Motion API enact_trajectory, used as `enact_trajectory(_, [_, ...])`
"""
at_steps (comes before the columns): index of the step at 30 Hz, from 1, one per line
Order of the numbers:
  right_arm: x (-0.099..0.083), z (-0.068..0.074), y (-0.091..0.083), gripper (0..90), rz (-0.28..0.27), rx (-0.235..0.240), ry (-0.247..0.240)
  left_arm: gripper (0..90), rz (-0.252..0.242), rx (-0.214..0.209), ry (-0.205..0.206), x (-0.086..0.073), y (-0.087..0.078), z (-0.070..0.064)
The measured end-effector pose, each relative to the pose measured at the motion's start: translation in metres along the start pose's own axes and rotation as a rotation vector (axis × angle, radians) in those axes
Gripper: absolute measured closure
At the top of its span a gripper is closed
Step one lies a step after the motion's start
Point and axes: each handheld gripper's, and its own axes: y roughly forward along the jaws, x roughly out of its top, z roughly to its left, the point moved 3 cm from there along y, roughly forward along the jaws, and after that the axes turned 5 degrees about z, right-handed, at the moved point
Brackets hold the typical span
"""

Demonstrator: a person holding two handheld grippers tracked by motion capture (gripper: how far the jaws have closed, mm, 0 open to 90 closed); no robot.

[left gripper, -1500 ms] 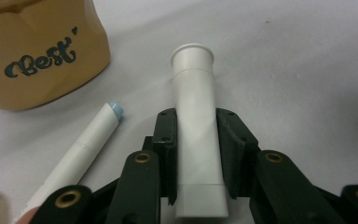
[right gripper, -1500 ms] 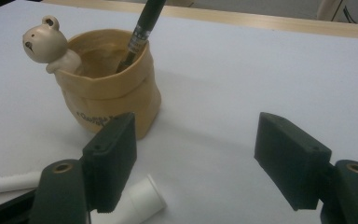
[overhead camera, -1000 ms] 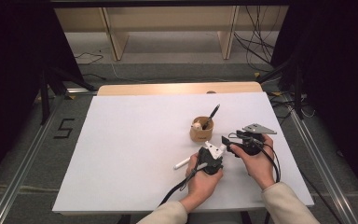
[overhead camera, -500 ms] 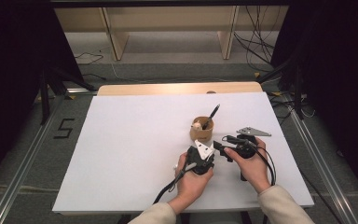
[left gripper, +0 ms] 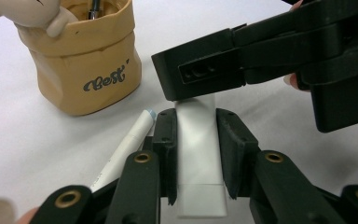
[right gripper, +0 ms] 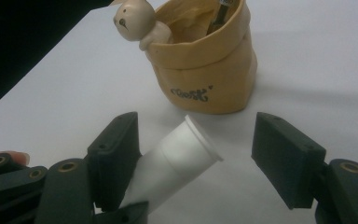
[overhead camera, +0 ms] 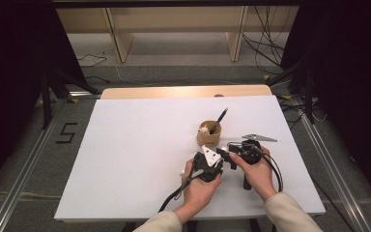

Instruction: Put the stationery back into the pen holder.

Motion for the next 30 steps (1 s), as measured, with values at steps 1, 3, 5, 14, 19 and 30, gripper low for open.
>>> enact_trajectory(1, [0.000, 0.000, 0.000, 33.3, 0.000, 0.006, 0.007, 70.5, -0.002, -0.002, -0.001, 0.000, 0.000, 0.000])
enact_trajectory(3, [0.000, 0.000, 0.001, 34.1, -0.004, 0.018, 0.017, 70.6, -0.007, -0.002, -0.009, 0.001, -0.001, 0.000])
enact_trajectory(5, [0.000, 0.000, 0.001, 35.6, -0.004, 0.027, 0.023, 70.6, -0.013, -0.007, -0.016, 0.001, -0.001, 0.001])
enact_trajectory(14, [0.001, 0.000, 0.001, 48.8, 0.007, 0.094, 0.068, 70.5, -0.018, -0.013, -0.030, 0.002, -0.001, 0.001])
enact_trajectory(19, [0.003, 0.000, -0.003, 52.7, -0.019, 0.103, 0.092, 70.5, -0.026, -0.016, -0.030, 0.004, -0.002, 0.000])
enact_trajectory(30, [0.009, 0.004, -0.014, 60.0, -0.087, 0.055, 0.026, 70.5, -0.033, -0.005, -0.012, 0.010, 0.000, -0.004])
